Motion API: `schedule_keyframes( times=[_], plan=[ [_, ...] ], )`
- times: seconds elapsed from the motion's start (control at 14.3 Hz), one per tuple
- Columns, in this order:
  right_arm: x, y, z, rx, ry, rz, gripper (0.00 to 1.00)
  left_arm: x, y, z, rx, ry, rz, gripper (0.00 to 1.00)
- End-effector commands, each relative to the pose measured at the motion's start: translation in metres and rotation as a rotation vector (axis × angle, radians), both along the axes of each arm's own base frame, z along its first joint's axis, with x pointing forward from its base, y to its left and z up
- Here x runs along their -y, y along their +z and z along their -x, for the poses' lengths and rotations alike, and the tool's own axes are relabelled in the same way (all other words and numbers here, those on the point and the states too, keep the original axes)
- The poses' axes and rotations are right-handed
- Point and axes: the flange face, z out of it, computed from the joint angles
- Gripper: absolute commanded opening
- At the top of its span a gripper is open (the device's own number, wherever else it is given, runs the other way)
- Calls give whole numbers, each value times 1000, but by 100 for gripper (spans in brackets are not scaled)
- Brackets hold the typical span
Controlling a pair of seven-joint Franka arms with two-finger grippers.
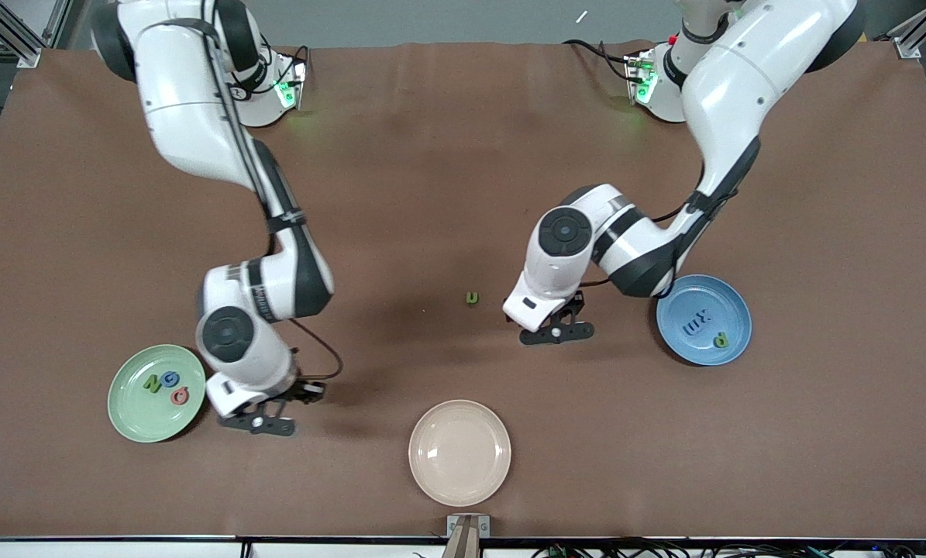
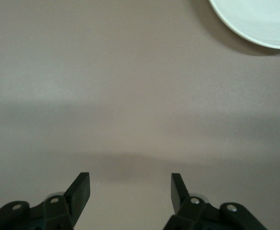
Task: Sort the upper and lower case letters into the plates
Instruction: 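Put green B on green plate while the left gripper reaches green n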
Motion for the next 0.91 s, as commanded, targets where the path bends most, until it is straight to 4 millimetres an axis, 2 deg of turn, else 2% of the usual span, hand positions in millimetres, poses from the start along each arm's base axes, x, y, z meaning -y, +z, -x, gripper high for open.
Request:
schedule_keyframes(
  times=[0.0,0.14,0.28,0.35,0.42,0.49,0.56,0.63,0.77,0.84],
  plan=[
    [84,18,-9,-22,135,-6,0,40,-15,-7,54,-28,-16,74],
    [154,14,-12,-45,250,12,2,42,-17,-4,48,-5,-16,74],
    [212,0,-8,-77,351,22,3,66,-33,17,15,20,-5,72],
    [238,-2,-6,-81,384,24,5,69,-30,18,19,43,0,72],
    [257,-7,-5,-85,407,24,13,68,-22,17,25,72,8,72],
    [266,-15,-4,-90,406,26,27,62,-9,13,26,97,11,72],
    [270,-14,-5,-72,404,34,40,53,-11,13,2,110,-12,72],
    [270,-12,-7,-54,406,43,57,54,-9,13,-4,125,-8,72],
    [268,-12,-8,-50,403,43,97,65,-19,23,-34,150,13,72],
    [267,-11,-8,-48,400,42,100,74,-27,29,-51,151,43,70]
  ],
)
